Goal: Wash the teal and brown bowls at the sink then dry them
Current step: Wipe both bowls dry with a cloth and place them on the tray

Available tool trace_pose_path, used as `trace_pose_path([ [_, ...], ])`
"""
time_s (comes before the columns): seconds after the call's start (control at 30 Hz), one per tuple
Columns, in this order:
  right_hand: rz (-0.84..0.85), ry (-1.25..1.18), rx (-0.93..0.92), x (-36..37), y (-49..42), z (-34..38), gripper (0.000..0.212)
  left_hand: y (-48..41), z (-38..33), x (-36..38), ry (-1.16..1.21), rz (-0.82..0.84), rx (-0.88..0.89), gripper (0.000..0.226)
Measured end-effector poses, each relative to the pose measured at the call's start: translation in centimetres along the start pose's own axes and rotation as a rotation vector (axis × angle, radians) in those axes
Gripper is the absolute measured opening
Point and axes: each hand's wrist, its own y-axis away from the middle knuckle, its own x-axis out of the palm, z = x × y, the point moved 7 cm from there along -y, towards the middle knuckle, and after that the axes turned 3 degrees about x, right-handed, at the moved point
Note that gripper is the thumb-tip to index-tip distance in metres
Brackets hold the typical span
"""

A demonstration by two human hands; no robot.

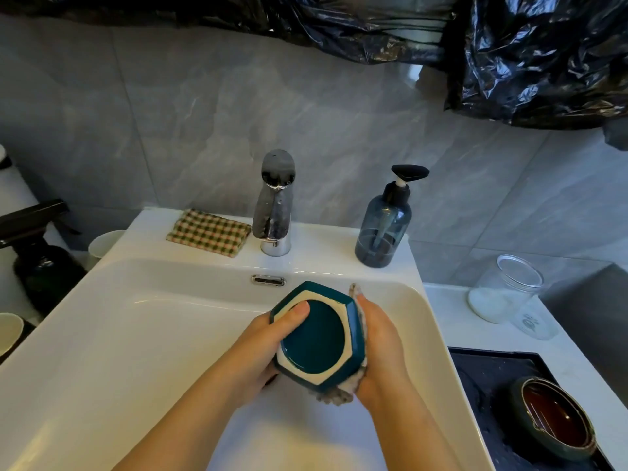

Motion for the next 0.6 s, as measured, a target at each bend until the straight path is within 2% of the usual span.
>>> trace_pose_path([
  [0.1, 0.08, 0.064, 0.035, -0.2, 0.8, 0.9, 0.035, 0.2, -0.7, -0.1, -0.099, 0.088, 0.022, 0.044],
  [0.2, 0.061, 0.196, -0.024, 0.1, 1.0, 0.7, 0.034, 0.4, -0.3, -0.1, -0.118, 0.053, 0.006, 0.043],
  [0.3, -0.003, 0.138, -0.103, 0.9, 1.1, 0.6, 0.034, -0.1, 0.3, -0.5, 0.115, -0.071, -0.012, 0.047],
  [0.37, 0.023, 0.101, -0.179, 2.2, 1.2, 0.5, 0.035, -0.6, 0.8, -0.8, 0.342, -0.165, -0.064, 0.048],
  [0.43, 0.066, 0.177, -0.314, 3.7, 2.3, 0.6, 0.022, -0.9, 1.1, -1.0, 0.471, -0.218, -0.091, 0.048],
  [0.47, 0.071, 0.23, -0.395, 4.1, 2.9, 0.9, 0.018, -0.9, 1.2, -1.1, 0.492, -0.221, -0.104, 0.048],
  [0.53, 0.083, 0.337, -0.489, 4.5, 3.3, 1.3, 0.028, -0.7, 1.1, -1.1, 0.473, -0.168, -0.125, 0.049],
  [0.6, 0.101, 0.288, -0.362, 3.8, 2.9, 1.4, 0.038, -0.2, 0.4, -0.8, 0.403, -0.08, -0.11, 0.049],
])
